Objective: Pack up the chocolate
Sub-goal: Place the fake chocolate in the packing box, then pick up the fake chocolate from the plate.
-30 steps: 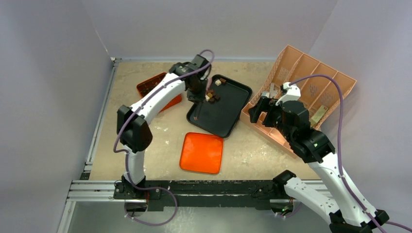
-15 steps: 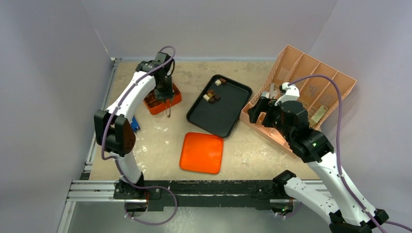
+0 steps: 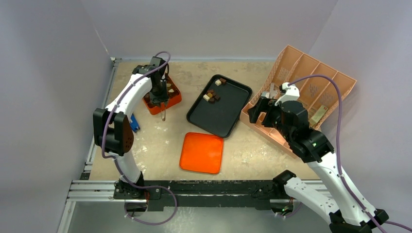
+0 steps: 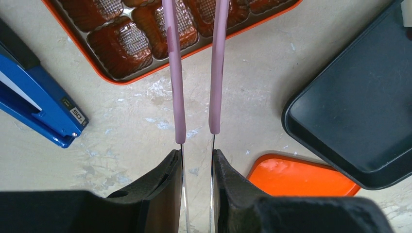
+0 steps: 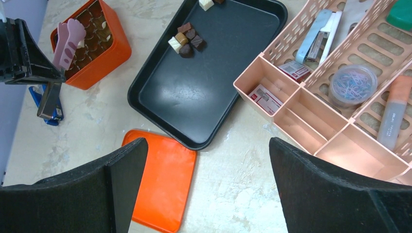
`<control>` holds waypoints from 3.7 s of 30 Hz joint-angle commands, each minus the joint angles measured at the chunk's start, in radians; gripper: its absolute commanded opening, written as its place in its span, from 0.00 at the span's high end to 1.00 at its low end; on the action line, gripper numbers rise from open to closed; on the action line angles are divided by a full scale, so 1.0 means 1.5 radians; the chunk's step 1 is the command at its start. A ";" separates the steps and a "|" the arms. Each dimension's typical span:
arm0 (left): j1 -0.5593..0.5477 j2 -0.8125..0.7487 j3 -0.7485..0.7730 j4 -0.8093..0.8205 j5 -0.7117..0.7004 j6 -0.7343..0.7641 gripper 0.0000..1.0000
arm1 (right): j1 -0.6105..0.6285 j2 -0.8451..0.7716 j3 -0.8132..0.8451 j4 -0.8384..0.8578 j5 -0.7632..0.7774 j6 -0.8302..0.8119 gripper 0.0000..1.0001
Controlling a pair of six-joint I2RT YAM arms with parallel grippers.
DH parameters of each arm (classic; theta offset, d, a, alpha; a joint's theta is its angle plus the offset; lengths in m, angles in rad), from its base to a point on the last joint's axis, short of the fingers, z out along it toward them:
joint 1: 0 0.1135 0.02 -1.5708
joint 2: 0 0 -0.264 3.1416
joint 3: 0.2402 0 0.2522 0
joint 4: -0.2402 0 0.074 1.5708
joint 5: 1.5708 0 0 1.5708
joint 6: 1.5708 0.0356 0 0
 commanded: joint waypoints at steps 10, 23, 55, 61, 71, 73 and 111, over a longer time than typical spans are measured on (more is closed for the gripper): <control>0.005 0.027 0.012 0.047 -0.025 0.028 0.80 | 0.003 0.006 0.021 0.023 0.005 0.000 0.03; 0.005 0.019 0.042 0.039 -0.039 0.029 0.66 | 0.002 0.020 0.035 0.025 0.000 -0.001 0.03; -0.226 0.025 0.144 -0.010 0.015 0.022 0.65 | 0.002 -0.002 0.042 -0.001 0.012 0.002 0.04; -0.253 0.094 0.190 -0.017 0.026 0.020 0.65 | 0.002 -0.012 0.038 -0.008 0.010 0.005 0.03; -0.260 0.183 0.233 -0.012 0.030 0.026 0.65 | 0.003 -0.019 0.026 -0.012 0.006 0.003 0.03; -0.260 0.199 0.250 -0.015 0.024 0.027 0.65 | 0.002 -0.020 0.024 -0.010 0.004 0.002 0.03; -0.259 0.250 0.306 -0.025 0.007 0.052 0.79 | 0.003 -0.010 0.028 -0.008 0.015 -0.005 0.03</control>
